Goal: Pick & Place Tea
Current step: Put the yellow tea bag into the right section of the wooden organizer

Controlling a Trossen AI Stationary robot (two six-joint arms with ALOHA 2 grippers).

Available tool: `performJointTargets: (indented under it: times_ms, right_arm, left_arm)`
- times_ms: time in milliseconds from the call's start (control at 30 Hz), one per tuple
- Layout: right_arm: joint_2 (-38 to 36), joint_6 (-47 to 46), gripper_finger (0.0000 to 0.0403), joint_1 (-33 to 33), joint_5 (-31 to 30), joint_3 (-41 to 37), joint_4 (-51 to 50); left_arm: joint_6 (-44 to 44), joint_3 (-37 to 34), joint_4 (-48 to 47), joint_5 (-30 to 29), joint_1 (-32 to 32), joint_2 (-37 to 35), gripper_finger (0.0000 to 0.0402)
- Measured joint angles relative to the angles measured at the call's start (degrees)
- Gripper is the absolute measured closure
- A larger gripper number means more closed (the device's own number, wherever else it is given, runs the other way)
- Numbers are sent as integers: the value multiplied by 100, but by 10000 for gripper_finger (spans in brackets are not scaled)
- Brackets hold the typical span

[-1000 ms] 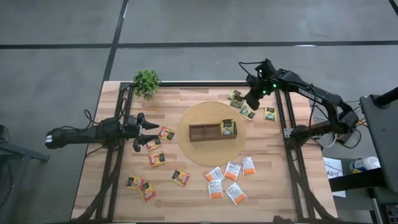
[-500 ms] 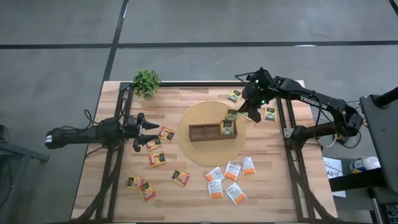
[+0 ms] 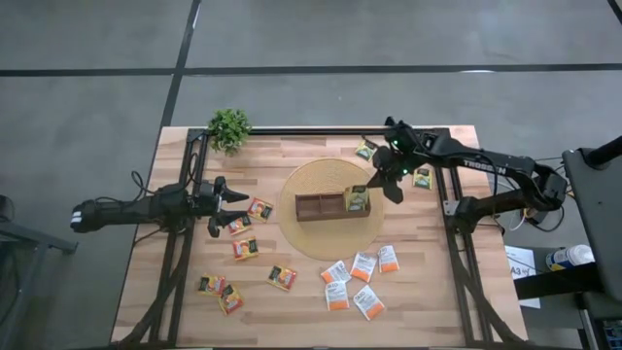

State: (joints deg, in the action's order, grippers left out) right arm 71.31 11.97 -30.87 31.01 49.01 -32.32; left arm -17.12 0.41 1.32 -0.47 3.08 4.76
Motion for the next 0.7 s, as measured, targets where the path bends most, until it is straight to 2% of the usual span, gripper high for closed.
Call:
performJointTargets:
  times_ms: [200,433,700]
  right_arm:
    - [2,2,395,108,-550,-333,359]
    - [31,-55,395,135,-685,-476,771]
    - [454,52,395,227,-721,-481,774]
  left_arm:
    - [-2,0,0,0,0,1,145]
    - [0,0,0,0,0,-1,145]
    - [0,-1,0,0,-1,0,145]
